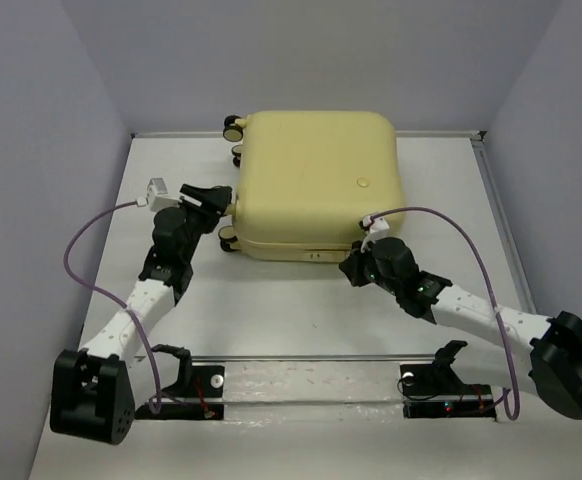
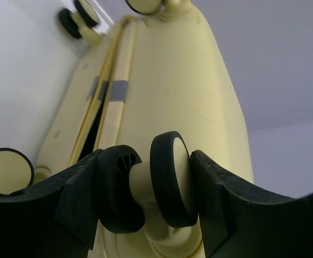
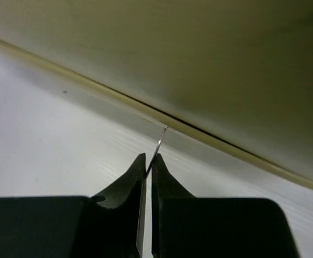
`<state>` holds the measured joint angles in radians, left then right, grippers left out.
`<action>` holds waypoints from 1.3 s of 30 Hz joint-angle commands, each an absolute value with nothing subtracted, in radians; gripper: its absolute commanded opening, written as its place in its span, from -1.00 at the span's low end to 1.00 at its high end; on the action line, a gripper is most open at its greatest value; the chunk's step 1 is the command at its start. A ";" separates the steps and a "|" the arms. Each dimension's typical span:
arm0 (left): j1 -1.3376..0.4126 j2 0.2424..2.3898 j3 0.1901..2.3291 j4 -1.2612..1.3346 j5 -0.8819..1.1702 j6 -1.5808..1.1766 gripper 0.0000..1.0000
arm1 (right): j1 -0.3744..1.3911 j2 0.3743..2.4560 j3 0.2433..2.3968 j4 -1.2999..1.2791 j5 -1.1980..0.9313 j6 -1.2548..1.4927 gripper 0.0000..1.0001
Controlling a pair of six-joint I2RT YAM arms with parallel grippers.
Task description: Pack the luggage
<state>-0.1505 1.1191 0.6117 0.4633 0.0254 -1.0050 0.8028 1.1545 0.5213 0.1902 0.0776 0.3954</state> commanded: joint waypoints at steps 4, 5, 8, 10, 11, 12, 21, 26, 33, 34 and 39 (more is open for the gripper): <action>-0.415 0.832 0.374 0.497 0.206 -0.957 -0.88 | 0.896 1.238 0.688 0.300 -0.163 0.356 -0.86; -0.431 0.786 0.365 0.492 0.199 -0.963 -0.88 | 0.960 1.288 0.722 0.336 -0.153 0.356 -0.86; -0.454 0.723 0.368 0.427 0.192 -0.940 -0.88 | 1.187 1.532 0.920 0.351 -0.147 0.336 -0.86; -0.454 0.698 0.402 0.315 0.174 -0.890 -0.88 | 1.242 1.615 0.986 0.348 -0.155 0.318 -0.86; -0.454 0.674 0.413 0.272 0.169 -0.868 -0.88 | 1.252 1.614 0.985 0.354 -0.166 0.318 -0.86; -0.454 0.658 0.410 0.244 0.172 -0.852 -0.88 | 1.252 1.602 0.964 0.360 -0.160 0.318 -0.86; -0.492 0.600 0.394 0.216 0.175 -0.857 -0.88 | 1.074 1.304 0.654 0.345 -0.095 0.339 -0.86; -0.506 0.669 0.416 0.236 0.156 -0.831 -0.88 | 0.884 1.018 0.471 0.141 0.009 0.367 -0.86; -0.502 0.670 0.492 0.213 0.066 -0.792 -0.88 | 0.465 0.753 0.416 -0.026 -0.048 0.434 0.02; -0.500 0.676 0.508 0.218 0.069 -0.787 -0.88 | 0.424 0.773 0.422 -0.026 -0.057 0.436 0.15; -0.500 0.710 0.506 0.250 0.103 -0.779 -0.88 | 0.227 0.853 0.431 0.122 -0.280 0.407 0.17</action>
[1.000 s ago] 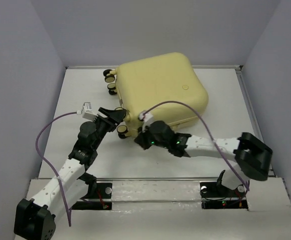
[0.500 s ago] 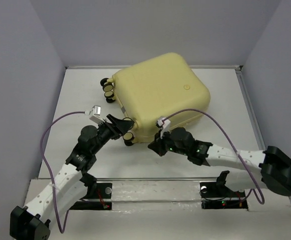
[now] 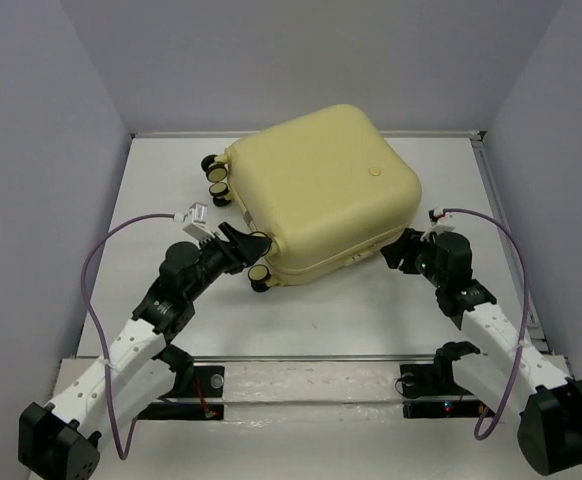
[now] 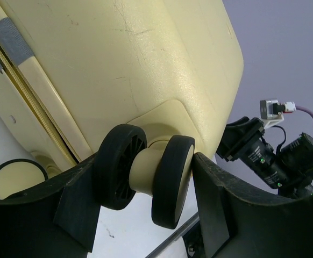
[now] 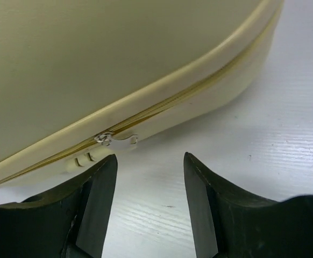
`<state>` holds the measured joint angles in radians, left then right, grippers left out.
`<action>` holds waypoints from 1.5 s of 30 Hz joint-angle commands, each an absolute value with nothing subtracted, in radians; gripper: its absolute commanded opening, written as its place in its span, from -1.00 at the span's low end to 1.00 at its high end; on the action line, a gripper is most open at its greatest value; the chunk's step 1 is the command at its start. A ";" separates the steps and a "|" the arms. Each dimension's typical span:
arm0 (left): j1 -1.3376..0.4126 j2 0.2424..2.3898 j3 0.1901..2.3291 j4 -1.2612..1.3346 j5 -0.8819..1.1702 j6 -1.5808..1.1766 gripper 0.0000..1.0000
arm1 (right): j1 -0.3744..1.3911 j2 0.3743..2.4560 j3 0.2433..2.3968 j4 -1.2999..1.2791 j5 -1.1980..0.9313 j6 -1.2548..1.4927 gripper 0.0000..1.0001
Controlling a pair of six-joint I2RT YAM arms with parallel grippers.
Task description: Pack the luggage
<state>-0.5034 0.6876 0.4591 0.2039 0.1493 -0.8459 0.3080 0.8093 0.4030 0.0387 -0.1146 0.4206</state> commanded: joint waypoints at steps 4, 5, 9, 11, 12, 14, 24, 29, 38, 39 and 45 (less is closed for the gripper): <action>-0.499 0.719 0.502 0.261 0.129 -0.767 -0.88 | 0.227 0.916 0.457 0.173 -0.394 0.351 0.14; -0.499 0.719 0.497 0.268 0.132 -0.764 -0.89 | 0.227 0.922 0.460 0.179 -0.411 0.336 0.13; -0.497 0.722 0.483 0.288 0.150 -0.768 -0.88 | 0.227 0.955 0.463 0.183 -0.425 0.311 0.00; -0.497 0.724 0.477 0.299 0.158 -0.773 -0.89 | 0.227 0.982 0.471 0.193 -0.402 0.310 0.00; -0.497 0.723 0.474 0.304 0.158 -0.776 -0.88 | 0.227 0.998 0.474 0.202 -0.385 0.305 0.00; -0.497 0.721 0.472 0.305 0.158 -0.776 -0.89 | 0.227 1.051 0.489 0.221 -0.362 0.299 -0.04; -0.494 0.742 0.462 0.324 0.173 -0.781 -0.89 | 0.227 1.123 0.514 0.368 -0.322 0.275 -0.54; -0.494 0.768 0.451 0.354 0.207 -0.792 -0.89 | 0.227 1.098 0.506 0.377 -0.377 0.287 -0.86; -0.494 0.948 0.646 0.431 0.290 -0.796 -0.88 | 0.972 1.218 0.655 0.149 -0.206 0.366 -0.86; -0.492 0.965 0.691 0.436 0.302 -0.801 -0.88 | 1.096 1.256 0.684 0.169 -0.178 0.383 -0.86; -0.492 1.025 0.811 0.398 0.383 -0.802 -0.88 | 1.266 1.424 0.770 0.282 -0.109 0.422 -0.87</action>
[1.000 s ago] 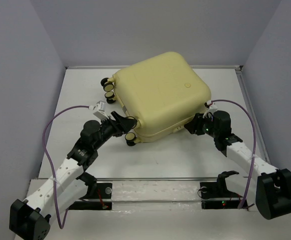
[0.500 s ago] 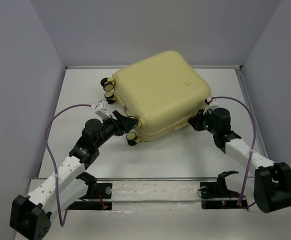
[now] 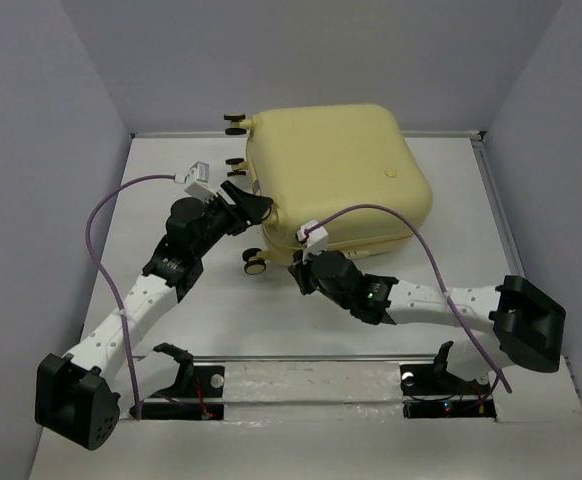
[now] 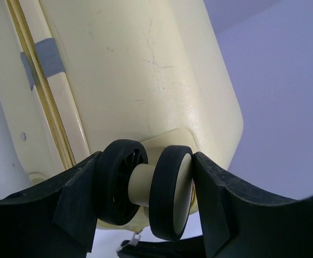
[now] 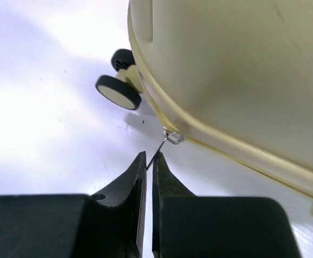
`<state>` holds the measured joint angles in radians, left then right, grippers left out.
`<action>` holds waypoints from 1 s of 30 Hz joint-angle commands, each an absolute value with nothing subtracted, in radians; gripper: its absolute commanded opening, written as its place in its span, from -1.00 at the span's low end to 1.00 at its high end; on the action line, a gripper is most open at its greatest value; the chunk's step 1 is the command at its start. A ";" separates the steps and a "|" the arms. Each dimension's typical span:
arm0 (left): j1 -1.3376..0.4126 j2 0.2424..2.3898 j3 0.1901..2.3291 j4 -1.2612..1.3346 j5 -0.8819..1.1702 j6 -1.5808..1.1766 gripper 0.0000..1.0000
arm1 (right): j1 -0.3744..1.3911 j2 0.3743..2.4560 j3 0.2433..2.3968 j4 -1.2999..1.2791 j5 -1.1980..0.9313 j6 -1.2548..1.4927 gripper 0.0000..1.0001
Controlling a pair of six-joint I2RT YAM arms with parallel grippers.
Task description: Pack the luggage
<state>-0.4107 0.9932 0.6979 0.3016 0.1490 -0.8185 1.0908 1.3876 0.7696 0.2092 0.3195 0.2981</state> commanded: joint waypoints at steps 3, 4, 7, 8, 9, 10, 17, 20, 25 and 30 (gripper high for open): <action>-0.491 1.005 0.825 0.342 0.364 -0.778 -0.88 | 1.266 1.321 0.715 0.278 -0.006 0.416 -0.86; -0.491 0.994 0.815 0.334 0.350 -0.770 -0.88 | 1.256 1.289 0.701 0.269 0.058 0.416 -0.86; -0.491 0.948 0.746 0.357 0.337 -0.793 -0.88 | 1.209 1.185 0.650 0.261 0.081 0.420 -0.86; -0.492 0.931 0.726 0.363 0.342 -0.811 -0.88 | 1.195 1.178 0.650 0.268 0.077 0.413 -0.86; -0.492 0.924 0.706 0.379 0.344 -0.822 -0.88 | 1.195 1.187 0.656 0.276 0.066 0.408 -0.86; -0.492 0.913 0.659 0.386 0.350 -0.833 -0.88 | 1.195 1.204 0.666 0.290 0.030 0.408 -0.86; -0.497 0.701 0.494 0.292 0.304 -0.861 -0.88 | 1.195 1.566 0.837 0.546 -0.211 0.379 -0.86; -0.495 0.564 0.479 0.186 0.229 -0.838 -0.88 | 1.204 1.670 0.974 0.600 -0.360 0.359 -0.86; -0.499 0.443 0.405 0.098 0.175 -0.873 -0.88 | 1.204 1.677 0.915 0.629 -0.420 0.361 -0.86; -0.531 0.559 0.333 0.280 0.169 -0.913 -0.88 | 1.087 1.453 0.527 0.614 -0.356 0.481 0.12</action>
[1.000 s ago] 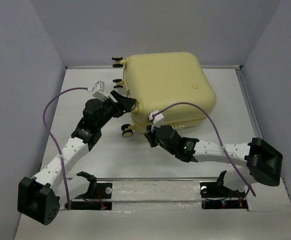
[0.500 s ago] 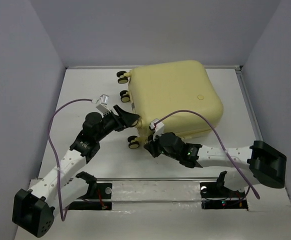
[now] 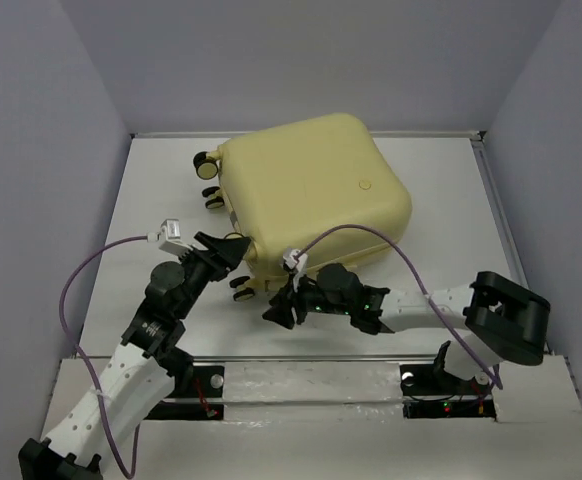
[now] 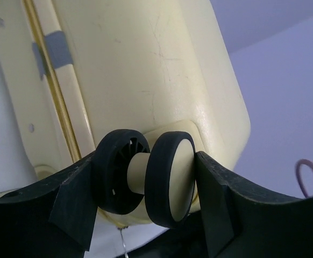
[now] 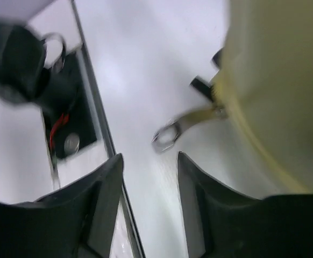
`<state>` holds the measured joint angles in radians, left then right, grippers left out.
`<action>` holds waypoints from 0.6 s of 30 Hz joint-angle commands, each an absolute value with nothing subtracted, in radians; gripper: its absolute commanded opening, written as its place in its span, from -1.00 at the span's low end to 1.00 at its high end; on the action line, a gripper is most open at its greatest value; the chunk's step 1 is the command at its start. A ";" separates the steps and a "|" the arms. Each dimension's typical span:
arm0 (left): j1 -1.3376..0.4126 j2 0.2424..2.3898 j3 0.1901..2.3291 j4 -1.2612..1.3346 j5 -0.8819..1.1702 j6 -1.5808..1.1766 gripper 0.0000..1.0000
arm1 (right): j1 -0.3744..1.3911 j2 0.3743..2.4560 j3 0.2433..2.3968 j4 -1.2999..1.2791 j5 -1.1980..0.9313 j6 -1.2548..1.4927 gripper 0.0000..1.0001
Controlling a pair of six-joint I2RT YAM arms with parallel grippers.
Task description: Pack the luggage
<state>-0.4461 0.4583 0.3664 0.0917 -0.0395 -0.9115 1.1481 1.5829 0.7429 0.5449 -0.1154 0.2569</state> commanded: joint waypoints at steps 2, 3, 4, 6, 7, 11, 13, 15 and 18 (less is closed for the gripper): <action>-0.538 0.601 0.347 0.308 0.157 -0.907 -0.88 | 1.039 1.296 0.447 0.501 -0.278 0.520 0.58; -0.540 0.627 0.353 0.319 0.152 -0.894 -0.88 | 0.993 1.240 0.401 0.453 -0.235 0.540 0.61; -0.540 0.637 0.366 0.322 0.147 -0.888 -0.88 | 0.970 1.185 0.382 0.399 -0.142 0.549 0.60; -0.541 0.647 0.379 0.322 0.133 -0.870 -0.88 | 0.925 1.017 0.356 0.256 -0.030 0.584 0.37; -0.541 0.650 0.382 0.322 0.130 -0.862 -0.88 | 0.905 0.965 0.350 0.211 0.024 0.597 0.20; -0.552 0.675 0.391 0.324 0.144 -0.806 -0.88 | 0.768 0.798 0.341 0.051 0.243 0.643 -0.86; -0.567 0.687 0.397 0.322 0.141 -0.778 -0.88 | 0.706 0.778 0.350 0.041 0.267 0.643 -0.86; -0.603 0.706 0.410 0.324 0.140 -0.732 -0.88 | 0.607 0.794 0.377 0.041 0.281 0.631 -0.86; -0.672 0.742 0.436 0.333 0.132 -0.675 -0.88 | 0.481 0.866 0.443 0.073 0.269 0.582 -0.86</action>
<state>-0.6071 0.7048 0.3851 0.3290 0.1371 -0.8124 0.6083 0.8040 0.3527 0.0895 0.1963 0.6136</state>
